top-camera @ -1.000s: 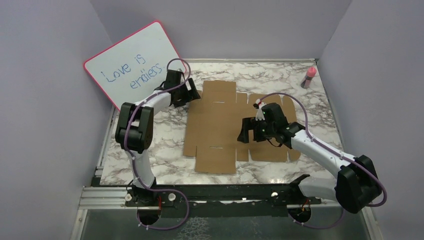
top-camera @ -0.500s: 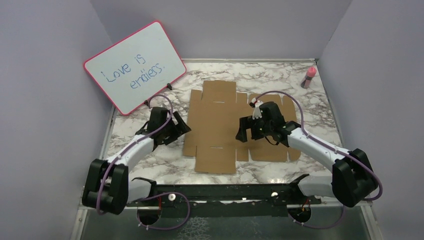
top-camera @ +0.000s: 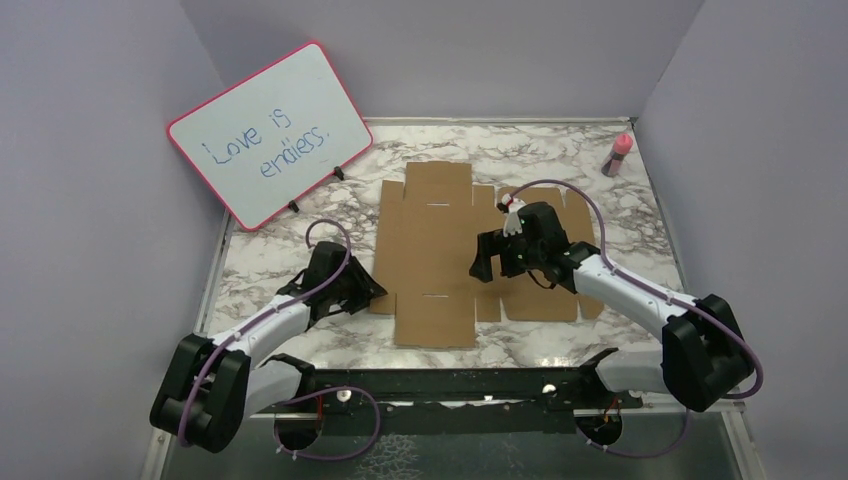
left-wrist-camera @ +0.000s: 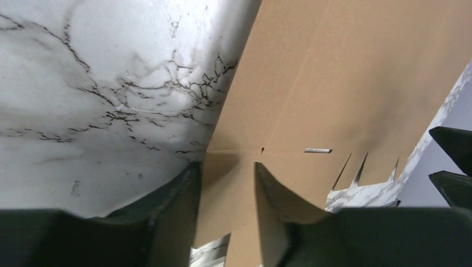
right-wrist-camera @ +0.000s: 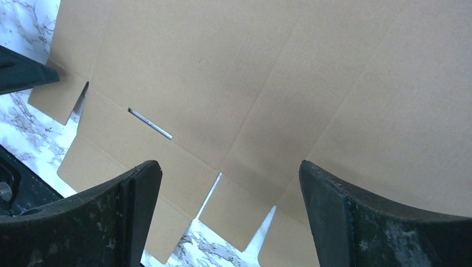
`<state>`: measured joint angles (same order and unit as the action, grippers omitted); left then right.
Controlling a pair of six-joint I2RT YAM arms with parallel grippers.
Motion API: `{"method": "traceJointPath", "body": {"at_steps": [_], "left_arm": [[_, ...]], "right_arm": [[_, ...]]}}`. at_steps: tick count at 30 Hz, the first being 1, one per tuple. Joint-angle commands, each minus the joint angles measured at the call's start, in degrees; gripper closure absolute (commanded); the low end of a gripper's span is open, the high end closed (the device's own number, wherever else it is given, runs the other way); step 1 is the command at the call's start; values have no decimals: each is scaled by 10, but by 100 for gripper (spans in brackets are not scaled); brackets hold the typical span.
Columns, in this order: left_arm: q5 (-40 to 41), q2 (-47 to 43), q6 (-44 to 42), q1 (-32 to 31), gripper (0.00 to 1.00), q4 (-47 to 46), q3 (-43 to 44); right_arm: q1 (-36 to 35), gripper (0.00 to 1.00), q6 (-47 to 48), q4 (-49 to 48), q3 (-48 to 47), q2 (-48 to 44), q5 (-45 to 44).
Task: Fold the paper box
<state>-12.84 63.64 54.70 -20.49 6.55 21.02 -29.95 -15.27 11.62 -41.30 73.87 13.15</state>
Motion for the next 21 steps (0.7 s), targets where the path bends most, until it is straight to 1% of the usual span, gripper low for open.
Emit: {"method": "traceJointPath", "body": {"at_steps": [1, 5, 6, 8, 10, 12, 15, 21], "left_arm": [[12, 11, -2, -5, 67, -10, 5], [57, 50, -70, -3, 86, 10, 58], [64, 69, -91, -1, 90, 13, 74], [67, 114, -138, 6, 94, 19, 115], [64, 168, -189, 15, 96, 39, 165], [62, 222, -243, 21, 96, 69, 222], [81, 295, -302, 31, 96, 112, 307], [98, 428, -361, 56, 82, 162, 495]], "right_arm": [[-3, 0, 4, -15, -12, 7, 10], [-3, 0, 9, -7, -9, 0, 3], [-3, 0, 10, -4, -8, -3, -1], [-3, 0, 14, 2, -8, -8, -8], [-3, 0, 16, 7, -7, -13, -16], [-3, 0, 16, 12, -6, -18, -25], [-3, 0, 15, 18, -3, -25, -39], [-3, 0, 13, 27, 0, -28, -54]]}}
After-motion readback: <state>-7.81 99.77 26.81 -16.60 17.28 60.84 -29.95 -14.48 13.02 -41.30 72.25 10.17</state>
